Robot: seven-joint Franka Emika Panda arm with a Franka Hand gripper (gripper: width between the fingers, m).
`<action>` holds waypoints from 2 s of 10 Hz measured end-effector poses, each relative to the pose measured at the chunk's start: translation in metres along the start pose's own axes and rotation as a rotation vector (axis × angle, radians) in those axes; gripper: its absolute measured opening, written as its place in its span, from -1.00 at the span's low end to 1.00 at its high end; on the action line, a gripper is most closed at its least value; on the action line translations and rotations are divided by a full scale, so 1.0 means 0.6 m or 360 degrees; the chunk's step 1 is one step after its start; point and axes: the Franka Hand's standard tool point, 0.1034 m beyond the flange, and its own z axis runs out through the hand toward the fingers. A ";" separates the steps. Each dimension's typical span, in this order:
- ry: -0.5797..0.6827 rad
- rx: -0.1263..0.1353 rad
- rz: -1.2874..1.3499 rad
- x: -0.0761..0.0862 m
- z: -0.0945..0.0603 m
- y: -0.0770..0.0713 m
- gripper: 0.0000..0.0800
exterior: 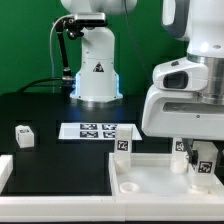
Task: Assemble square table
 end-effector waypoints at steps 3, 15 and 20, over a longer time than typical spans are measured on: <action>0.0011 -0.0004 0.0534 0.002 0.002 0.008 -0.28; 0.0149 0.0266 0.2372 -0.034 0.006 0.044 -0.26; 0.0060 -0.0011 0.1555 -0.037 -0.001 0.023 0.55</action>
Offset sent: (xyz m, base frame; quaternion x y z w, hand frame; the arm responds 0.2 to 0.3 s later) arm -0.0120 0.0033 -0.0151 0.0743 -0.0089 0.4430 0.8934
